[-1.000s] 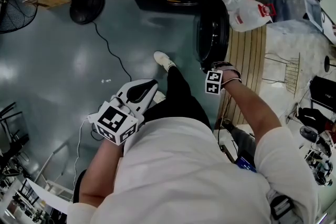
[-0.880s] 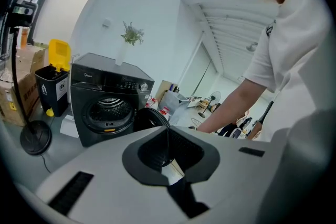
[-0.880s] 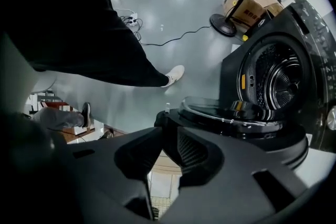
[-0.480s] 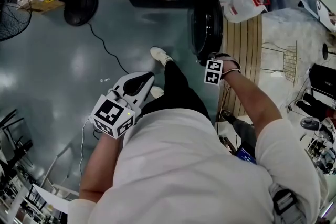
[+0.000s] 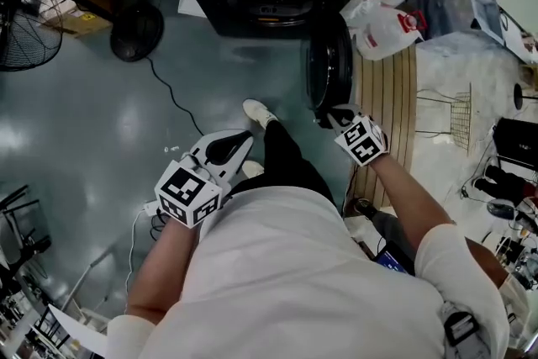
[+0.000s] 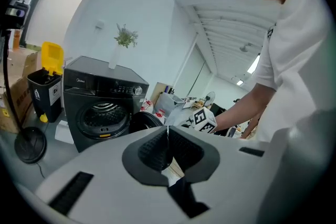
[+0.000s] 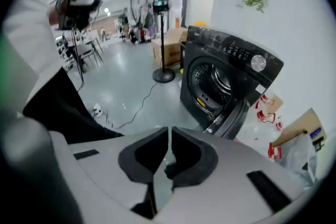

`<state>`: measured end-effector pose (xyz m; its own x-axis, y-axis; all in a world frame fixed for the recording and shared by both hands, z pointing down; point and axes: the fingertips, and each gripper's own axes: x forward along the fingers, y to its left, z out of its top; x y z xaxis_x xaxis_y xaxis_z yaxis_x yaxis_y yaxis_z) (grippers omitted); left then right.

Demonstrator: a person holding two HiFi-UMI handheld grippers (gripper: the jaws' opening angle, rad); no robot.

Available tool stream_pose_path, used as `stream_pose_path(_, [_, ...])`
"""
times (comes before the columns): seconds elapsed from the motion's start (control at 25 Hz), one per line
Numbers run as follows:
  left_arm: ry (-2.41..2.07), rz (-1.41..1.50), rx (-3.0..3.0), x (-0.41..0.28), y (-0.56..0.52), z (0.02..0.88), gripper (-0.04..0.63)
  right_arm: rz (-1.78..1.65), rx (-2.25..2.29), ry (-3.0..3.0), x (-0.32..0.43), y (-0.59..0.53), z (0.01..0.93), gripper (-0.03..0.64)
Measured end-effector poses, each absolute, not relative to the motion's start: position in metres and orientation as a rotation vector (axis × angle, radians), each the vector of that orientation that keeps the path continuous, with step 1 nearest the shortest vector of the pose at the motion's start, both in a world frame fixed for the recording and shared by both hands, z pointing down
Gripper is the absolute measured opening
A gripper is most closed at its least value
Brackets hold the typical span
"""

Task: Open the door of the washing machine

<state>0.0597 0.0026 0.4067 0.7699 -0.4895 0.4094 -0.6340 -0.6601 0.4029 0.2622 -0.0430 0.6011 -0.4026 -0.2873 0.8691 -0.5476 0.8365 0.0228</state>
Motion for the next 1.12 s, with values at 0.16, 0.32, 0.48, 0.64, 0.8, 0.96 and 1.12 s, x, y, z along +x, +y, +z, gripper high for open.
stream_pose_path(0.16, [-0.839,0.352,2.449,0.063,0.002,0.398,0.023,0.468,0.772,-2.251,0.239,-0.047,0.534,0.009])
stream_pose_path(0.32, [-0.837,0.301,2.451,0.065,0.003,0.386,0.021,0.636,0.835,-2.464,0.212,-0.039,0.468,0.009])
stream_pose_path(0.48, [-0.833,0.284,2.462,0.063,0.007,0.376,0.021,0.683,0.847,-2.582,0.188,-0.028,0.423,0.009])
stream_pose_path(0.64, [-0.838,0.293,2.475,0.060,0.010,0.372,0.021,0.632,0.787,-2.622,0.172,-0.023,0.406,0.009])
stream_pose_path(0.8, [-0.832,0.294,2.488,0.064,0.011,0.366,0.021,0.584,0.758,-2.636,0.168,-0.024,0.396,0.009])
stream_pose_path(0.96, [-0.831,0.292,2.491,0.066,0.011,0.365,0.021,0.576,0.739,-2.630,0.165,-0.021,0.396,0.008])
stream_pose_path(1.12, [-0.836,0.288,2.490,0.069,0.010,0.368,0.021,0.572,0.739,-2.624,0.168,-0.022,0.399,0.008])
